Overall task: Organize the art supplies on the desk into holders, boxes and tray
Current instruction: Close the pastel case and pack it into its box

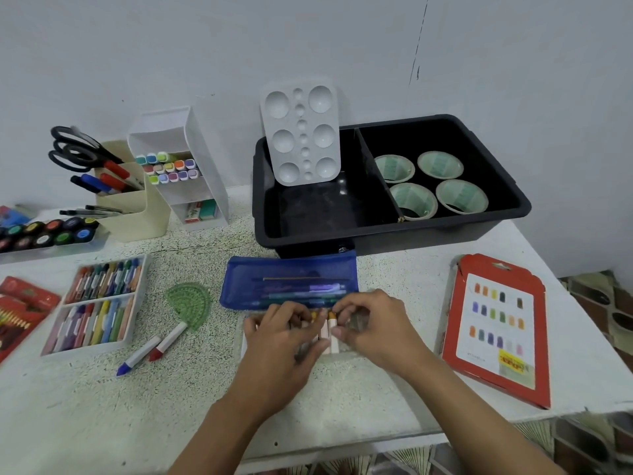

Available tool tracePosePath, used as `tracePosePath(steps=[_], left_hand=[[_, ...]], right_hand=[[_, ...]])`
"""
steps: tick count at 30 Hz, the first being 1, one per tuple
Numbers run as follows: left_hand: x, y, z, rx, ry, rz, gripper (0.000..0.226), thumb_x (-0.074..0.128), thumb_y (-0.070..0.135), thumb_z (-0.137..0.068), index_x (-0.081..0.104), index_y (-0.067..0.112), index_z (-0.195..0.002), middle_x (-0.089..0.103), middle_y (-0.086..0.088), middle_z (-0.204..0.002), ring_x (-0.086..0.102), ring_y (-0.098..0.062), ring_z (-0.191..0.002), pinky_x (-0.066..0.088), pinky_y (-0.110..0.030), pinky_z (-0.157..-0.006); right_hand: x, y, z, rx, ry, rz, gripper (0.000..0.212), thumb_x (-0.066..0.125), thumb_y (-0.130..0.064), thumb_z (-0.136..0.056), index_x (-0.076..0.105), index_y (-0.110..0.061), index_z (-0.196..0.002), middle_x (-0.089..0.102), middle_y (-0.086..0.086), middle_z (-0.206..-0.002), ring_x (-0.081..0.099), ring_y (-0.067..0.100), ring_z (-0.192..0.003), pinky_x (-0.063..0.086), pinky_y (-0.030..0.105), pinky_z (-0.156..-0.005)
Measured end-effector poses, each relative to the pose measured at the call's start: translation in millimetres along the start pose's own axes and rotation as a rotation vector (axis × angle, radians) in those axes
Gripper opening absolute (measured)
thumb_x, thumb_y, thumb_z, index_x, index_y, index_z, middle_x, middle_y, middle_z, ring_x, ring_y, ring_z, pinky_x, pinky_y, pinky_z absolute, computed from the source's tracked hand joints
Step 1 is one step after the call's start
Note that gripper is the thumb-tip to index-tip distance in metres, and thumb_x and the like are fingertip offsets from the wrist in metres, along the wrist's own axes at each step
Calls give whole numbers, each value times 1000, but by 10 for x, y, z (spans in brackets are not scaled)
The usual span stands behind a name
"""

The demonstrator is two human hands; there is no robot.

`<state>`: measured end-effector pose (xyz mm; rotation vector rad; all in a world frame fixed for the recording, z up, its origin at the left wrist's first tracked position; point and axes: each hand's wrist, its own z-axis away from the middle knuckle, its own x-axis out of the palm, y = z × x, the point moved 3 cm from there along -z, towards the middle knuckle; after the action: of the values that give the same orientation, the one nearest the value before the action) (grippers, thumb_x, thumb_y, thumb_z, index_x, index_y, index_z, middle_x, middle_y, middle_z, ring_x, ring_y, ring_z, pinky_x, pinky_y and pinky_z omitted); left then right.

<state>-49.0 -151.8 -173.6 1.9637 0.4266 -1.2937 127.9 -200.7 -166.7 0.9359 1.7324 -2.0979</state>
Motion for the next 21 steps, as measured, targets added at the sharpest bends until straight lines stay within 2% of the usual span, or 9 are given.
tracePosePath(steps=[4,7,10,13,15,18,21], left_hand=[[1,7,-23,26,23,-67,33,46,54,-92,73,38,-101,49,20,-105,45,-3,-99,18,-31,-80],[0,5,-32,27,31,-77,32,47,54,-89,74,37,-95,51,20,-104,46,-3,-99,16,-30,-78],[8,-6,-16,33,37,-69,28,54,51,-90,73,36,-104,51,18,-106,48,-6,-100,18,-32,-80],[20,-26,31,44,42,-40,35,67,40,-90,67,37,-125,54,15,-111,49,-7,-103,23,-34,-84],[12,-12,40,51,29,-53,34,59,42,-93,68,38,-125,52,15,-111,49,-8,-103,22,-34,-83],[4,13,33,55,-2,-60,37,46,45,-94,70,36,-121,50,15,-110,49,-9,-102,23,-35,-81],[11,-31,19,55,4,-30,38,46,50,-93,72,38,-118,50,18,-109,47,-6,-102,20,-33,-80]], right_hand=[[0,17,1,-10,5,29,24,87,-38,-71,74,-40,-92,66,-36,-85,62,3,-90,49,48,-93],[5,20,3,-20,4,56,22,87,-39,-71,74,-39,-89,65,-37,-85,62,1,-86,50,47,-92],[1,11,-11,-32,14,112,17,85,-38,-73,73,-39,-85,67,-28,-77,60,4,-87,49,44,-93],[-21,-70,8,-83,30,268,15,77,-39,-80,72,-38,-94,67,-21,-84,49,8,-98,36,36,-92],[-38,-126,27,-98,30,339,20,74,-40,-83,73,-38,-103,67,-18,-89,45,7,-97,30,35,-87],[-56,-144,26,-76,-3,303,22,77,-41,-81,74,-37,-102,67,-17,-82,54,6,-88,41,36,-92],[-80,-133,29,-34,-40,229,24,82,-37,-77,74,-35,-99,67,-17,-76,61,4,-80,50,40,-91]])
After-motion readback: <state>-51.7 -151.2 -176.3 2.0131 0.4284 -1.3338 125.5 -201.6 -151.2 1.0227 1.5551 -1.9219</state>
